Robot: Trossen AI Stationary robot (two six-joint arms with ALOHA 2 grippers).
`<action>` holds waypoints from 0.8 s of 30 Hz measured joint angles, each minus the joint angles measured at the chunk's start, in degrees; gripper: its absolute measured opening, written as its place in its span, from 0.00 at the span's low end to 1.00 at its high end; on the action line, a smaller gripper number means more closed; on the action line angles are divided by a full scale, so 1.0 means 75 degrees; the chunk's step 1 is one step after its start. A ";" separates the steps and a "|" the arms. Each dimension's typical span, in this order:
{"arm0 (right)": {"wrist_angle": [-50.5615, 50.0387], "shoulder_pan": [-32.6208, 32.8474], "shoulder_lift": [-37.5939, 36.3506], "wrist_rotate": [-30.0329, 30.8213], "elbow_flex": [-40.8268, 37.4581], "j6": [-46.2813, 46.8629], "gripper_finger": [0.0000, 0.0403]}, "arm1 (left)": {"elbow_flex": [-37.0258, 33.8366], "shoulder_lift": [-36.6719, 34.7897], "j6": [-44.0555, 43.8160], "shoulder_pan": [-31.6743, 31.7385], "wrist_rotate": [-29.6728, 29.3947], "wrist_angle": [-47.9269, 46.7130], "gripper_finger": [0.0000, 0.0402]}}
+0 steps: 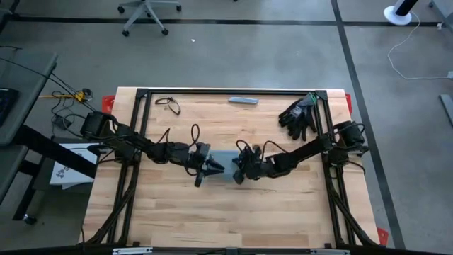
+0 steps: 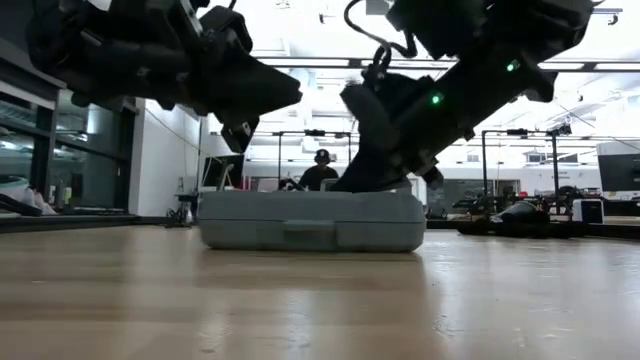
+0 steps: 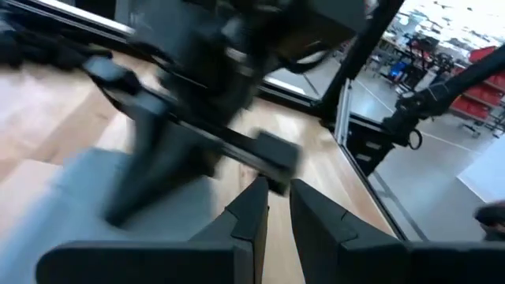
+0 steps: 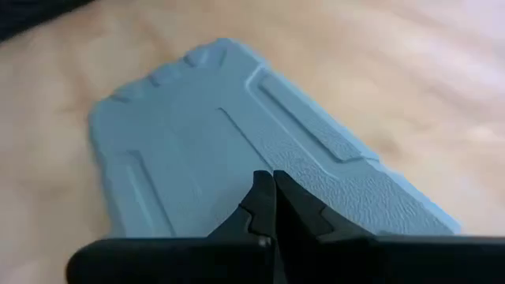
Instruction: Prefit tool cases
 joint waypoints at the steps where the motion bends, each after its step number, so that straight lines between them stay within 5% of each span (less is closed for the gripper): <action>1: -0.0122 -0.0069 -0.0004 0.0110 0.0000 0.0001 0.00 | 0.0000 0.0000 -0.0006 -0.0040 -0.0003 -0.0023 0.12; 6: -0.0437 -0.0371 -0.0007 0.0617 0.0000 -0.0006 0.00 | -0.0003 0.0000 -0.0038 -0.0188 -0.0042 -0.0204 0.12; 24: -0.1026 -0.0344 -0.0557 0.0430 -0.0085 -0.0268 0.00 | -0.0003 -0.0003 -0.0047 -0.0227 -0.0067 -0.0278 0.12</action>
